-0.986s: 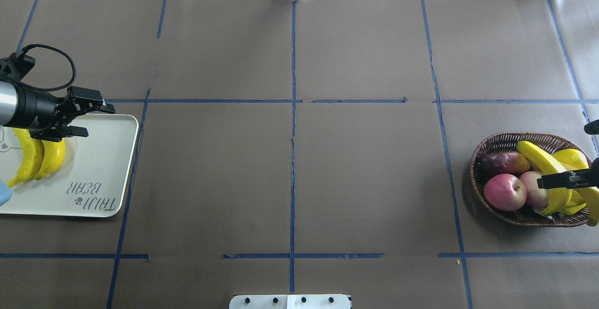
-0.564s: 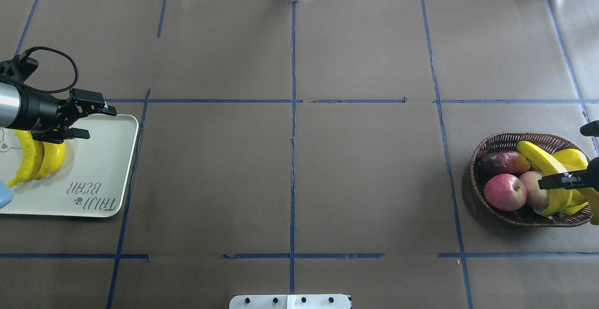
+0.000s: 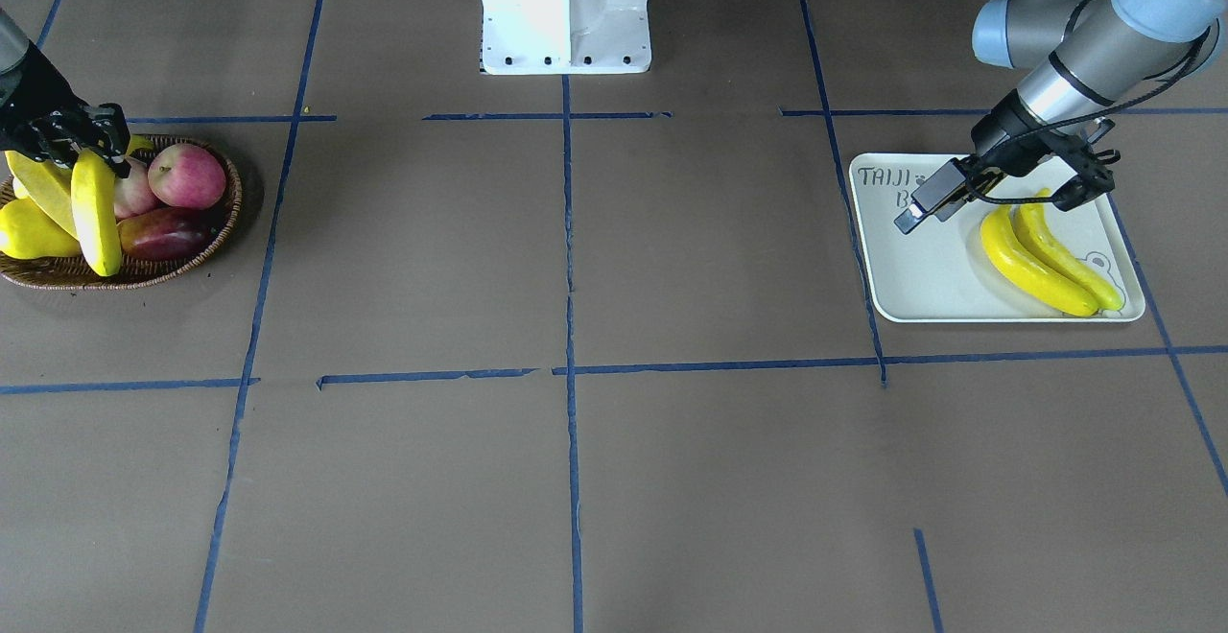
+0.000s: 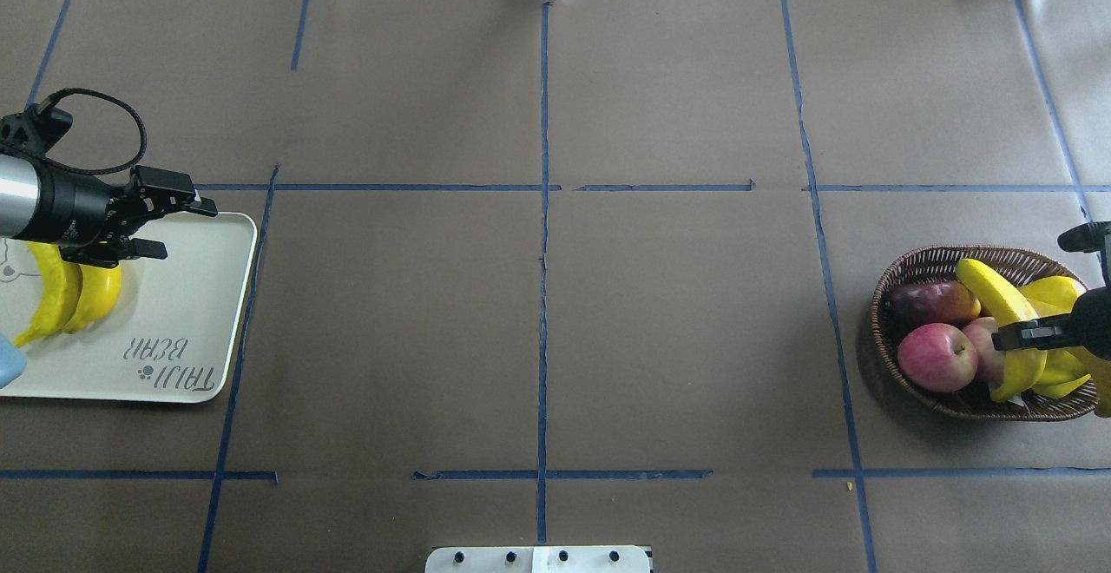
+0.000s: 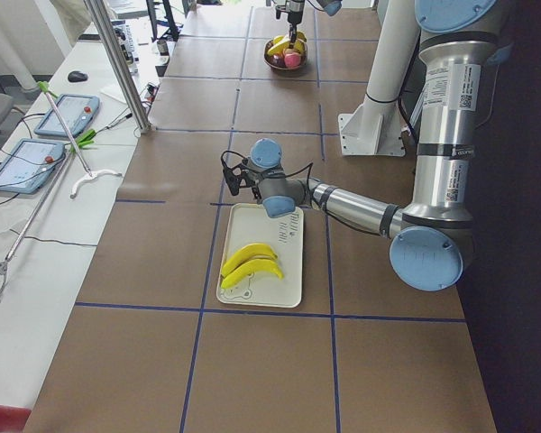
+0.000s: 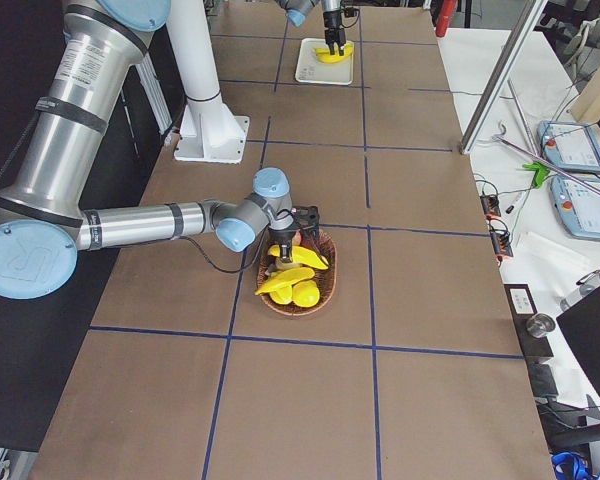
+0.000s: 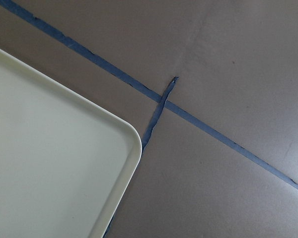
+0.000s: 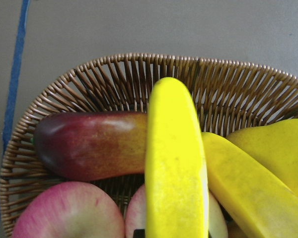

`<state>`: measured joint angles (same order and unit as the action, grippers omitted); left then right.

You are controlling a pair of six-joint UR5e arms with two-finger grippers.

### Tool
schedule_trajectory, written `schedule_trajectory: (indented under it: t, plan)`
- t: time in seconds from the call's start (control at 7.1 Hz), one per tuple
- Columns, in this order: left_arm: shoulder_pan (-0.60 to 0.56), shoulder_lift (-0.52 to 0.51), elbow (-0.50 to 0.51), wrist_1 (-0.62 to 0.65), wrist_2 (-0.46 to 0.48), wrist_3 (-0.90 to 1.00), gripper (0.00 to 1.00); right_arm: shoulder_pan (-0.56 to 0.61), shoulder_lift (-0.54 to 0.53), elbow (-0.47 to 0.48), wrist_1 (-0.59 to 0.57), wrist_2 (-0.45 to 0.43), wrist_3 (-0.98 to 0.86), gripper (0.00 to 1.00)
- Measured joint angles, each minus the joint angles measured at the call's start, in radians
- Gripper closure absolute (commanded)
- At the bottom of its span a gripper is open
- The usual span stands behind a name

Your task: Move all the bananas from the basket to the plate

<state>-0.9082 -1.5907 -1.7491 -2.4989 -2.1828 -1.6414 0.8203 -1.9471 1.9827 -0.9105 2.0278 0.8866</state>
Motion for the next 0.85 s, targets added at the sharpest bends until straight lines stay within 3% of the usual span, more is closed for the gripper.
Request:
schedule_trajectory:
  t: [0.42, 0.85]
  plan:
    - [0.006, -0.010, -0.002, -0.002, -0.001, -0.002, 0.00, 0.032, 0.008, 0.080, 0.008, 0.063, -0.004, 0.84]
    - [0.062, -0.095, 0.002, -0.006, 0.000, 0.000, 0.00, 0.062, 0.167, 0.095, 0.009, 0.162, 0.007, 0.84]
